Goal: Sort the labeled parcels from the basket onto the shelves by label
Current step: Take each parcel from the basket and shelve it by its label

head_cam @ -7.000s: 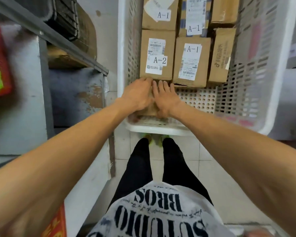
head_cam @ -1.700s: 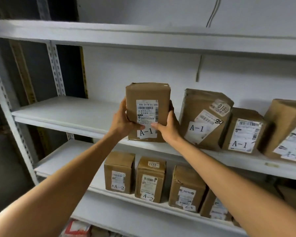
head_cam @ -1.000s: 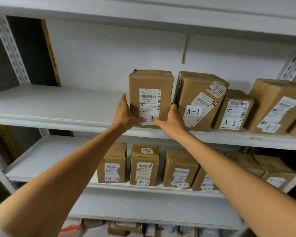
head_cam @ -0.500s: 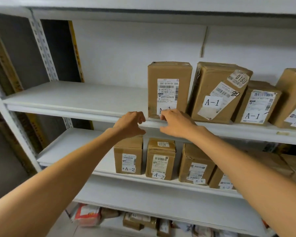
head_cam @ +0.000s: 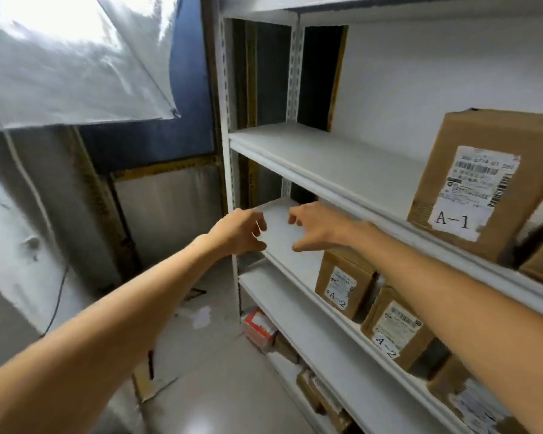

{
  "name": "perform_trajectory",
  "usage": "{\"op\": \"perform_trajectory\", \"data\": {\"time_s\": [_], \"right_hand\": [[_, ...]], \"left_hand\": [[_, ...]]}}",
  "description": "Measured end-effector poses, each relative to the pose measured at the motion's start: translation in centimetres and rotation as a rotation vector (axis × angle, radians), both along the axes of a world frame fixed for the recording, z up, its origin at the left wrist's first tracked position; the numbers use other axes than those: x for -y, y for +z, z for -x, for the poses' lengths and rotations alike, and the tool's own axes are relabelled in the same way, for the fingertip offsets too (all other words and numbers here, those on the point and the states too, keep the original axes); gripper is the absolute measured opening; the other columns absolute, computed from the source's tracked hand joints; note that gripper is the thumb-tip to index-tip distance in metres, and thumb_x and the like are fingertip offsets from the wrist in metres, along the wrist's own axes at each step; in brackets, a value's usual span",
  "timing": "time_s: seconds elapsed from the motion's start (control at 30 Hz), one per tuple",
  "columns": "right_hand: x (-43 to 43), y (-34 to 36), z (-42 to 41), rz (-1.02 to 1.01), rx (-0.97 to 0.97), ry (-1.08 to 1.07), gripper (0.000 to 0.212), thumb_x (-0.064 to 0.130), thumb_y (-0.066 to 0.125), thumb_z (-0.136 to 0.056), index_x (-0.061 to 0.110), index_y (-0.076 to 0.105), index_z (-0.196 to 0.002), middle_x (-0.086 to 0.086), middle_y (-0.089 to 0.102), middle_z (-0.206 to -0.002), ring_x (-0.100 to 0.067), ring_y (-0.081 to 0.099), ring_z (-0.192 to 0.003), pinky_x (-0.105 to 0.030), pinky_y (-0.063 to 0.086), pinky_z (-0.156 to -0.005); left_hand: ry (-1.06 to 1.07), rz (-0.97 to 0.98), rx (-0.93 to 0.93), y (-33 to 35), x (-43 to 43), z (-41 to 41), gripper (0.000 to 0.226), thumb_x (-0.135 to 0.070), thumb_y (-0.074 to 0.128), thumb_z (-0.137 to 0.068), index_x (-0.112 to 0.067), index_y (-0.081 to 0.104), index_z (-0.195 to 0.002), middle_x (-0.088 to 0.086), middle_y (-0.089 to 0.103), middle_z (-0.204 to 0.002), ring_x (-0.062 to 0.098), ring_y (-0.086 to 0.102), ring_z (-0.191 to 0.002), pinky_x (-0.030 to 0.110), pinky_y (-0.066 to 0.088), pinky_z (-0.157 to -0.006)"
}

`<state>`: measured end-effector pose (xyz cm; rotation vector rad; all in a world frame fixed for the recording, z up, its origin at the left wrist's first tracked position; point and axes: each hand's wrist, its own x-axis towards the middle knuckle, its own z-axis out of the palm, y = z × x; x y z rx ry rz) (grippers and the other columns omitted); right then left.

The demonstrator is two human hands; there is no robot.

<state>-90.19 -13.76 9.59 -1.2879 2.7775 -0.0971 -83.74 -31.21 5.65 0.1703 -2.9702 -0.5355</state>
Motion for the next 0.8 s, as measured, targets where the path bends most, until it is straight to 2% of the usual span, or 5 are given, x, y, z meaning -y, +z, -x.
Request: {"op": "perform_trajectory", "data": {"time_s": [0.1,0.27,0.4,0.7,0.8], "right_hand": [[3.6,-1.2,-2.4,-0.019,0.026,0.201,0.054,0.031,0.072,-0.080,0.012,0.054,-0.127,-0.007,0.058,-0.125,-0.023,0.056,-0.111,-0.038,0.051,-0.093],[9.4,-4.7,-9.9,-0.116,0.101,0.521,0.058,0.036,0.074,-0.074,0.016,0.054,-0.124,-0.006,0.059,-0.115,-0.024,0.058,-0.099,-0.041,0.054,-0.085],[12.7,-6.0,-16.8,-0.152,0.147,0.733,0.067,0.041,0.074,-0.070,0.020,0.051,-0.129,-0.001,0.052,-0.112,-0.025,0.056,-0.101,-0.040,0.053,-0.087],[17.4,-5.9,-35.2,-0.211,0.046,1.207,0.062,0.038,0.072,-0.077,0.013,0.051,-0.129,-0.005,0.057,-0.121,-0.026,0.054,-0.108,-0.041,0.049,-0.091],[16.5,-5.6,-41.9,-0.222,0.054,1.354,0.056,0.034,0.072,-0.078,0.003,0.054,-0.121,-0.014,0.061,-0.114,-0.030,0.057,-0.102,-0.041,0.050,-0.084]], "left_hand": [[0.220,-0.027,0.034,-1.4,1.9,-6.6,0.034,-0.028,0.078,-0.075,-0.018,0.064,-0.104,-0.001,0.067,-0.096,0.019,0.065,-0.087,0.036,0.055,-0.082],[0.538,-0.082,0.140,-4.0,4.6,-20.7,0.032,-0.026,0.077,-0.077,-0.016,0.065,-0.104,0.002,0.068,-0.098,0.019,0.063,-0.089,0.036,0.054,-0.084],[0.767,-0.110,0.184,-4.4,4.7,-31.2,0.031,-0.023,0.078,-0.076,-0.013,0.065,-0.103,0.002,0.069,-0.094,0.018,0.064,-0.086,0.032,0.053,-0.082],[1.087,-0.079,0.214,-5.2,-1.3,-48.9,0.036,-0.028,0.074,-0.075,-0.014,0.063,-0.107,-0.001,0.062,-0.097,0.019,0.059,-0.090,0.030,0.048,-0.075],[1.193,-0.101,0.250,-5.4,-4.6,-55.2,0.033,-0.025,0.072,-0.079,-0.012,0.062,-0.108,0.001,0.060,-0.097,0.021,0.057,-0.089,0.032,0.047,-0.073]]}}
